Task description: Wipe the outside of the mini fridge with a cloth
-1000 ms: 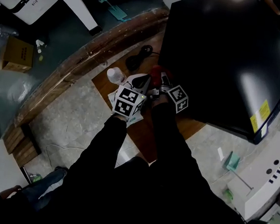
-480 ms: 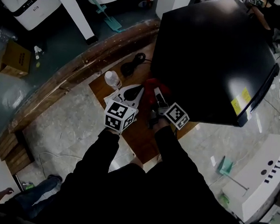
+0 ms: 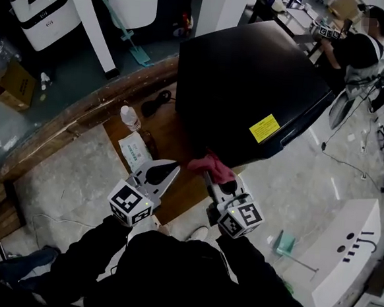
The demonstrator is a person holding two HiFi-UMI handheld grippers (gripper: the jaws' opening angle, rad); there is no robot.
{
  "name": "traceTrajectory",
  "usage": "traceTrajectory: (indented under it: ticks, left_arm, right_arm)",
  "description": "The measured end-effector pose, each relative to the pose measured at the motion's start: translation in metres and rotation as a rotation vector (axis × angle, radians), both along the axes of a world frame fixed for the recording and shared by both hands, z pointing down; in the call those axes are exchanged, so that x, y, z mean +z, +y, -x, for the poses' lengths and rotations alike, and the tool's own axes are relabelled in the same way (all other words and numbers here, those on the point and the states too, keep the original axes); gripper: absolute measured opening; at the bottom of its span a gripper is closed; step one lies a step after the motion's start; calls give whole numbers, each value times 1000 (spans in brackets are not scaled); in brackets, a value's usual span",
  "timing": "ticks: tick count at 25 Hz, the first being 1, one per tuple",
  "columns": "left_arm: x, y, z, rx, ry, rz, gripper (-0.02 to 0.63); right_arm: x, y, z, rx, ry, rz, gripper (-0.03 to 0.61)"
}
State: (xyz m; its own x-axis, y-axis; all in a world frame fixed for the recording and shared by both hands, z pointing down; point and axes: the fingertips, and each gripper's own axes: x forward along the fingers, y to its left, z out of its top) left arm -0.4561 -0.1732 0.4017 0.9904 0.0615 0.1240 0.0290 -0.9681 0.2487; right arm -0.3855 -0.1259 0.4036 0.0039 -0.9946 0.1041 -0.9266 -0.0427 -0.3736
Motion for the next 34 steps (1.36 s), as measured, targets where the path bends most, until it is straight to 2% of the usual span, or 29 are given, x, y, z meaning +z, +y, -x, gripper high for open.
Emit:
traceTrajectory:
  ticks: [2,4,7,10,17,22,28,34]
  left_arm:
    - [-17,31,2,9,15,-27,6]
    - [-30,63,0,13,33,-47,6]
    - [-49,109,-13,19,52,-89,6]
    - [-64,129,-17,9,68,-122,6]
    - [-69,139,-19,-16,85,-116,6]
    - [-65,123,-19,-11,66,-119,6]
    - [-61,140,-14,-2,45,-132,6]
    - [-59,115,-21,-5,24,-124,6]
  right_arm:
    - [-24,27,1,-39,119,-3,100]
    - [-42,54,1,-77,194,-14,100]
    - [-64,91,-5,-115,250,-26,100]
    - [-76,112,-7,-126,288,-28,100]
    - [-81,128,-9,-134,296,-39,100]
    - [-79,113,-9,-135,281,-29,100]
    - [-79,130,-6,-126,274,-35,100]
    - [-82,103,-13,-130,264,-26,100]
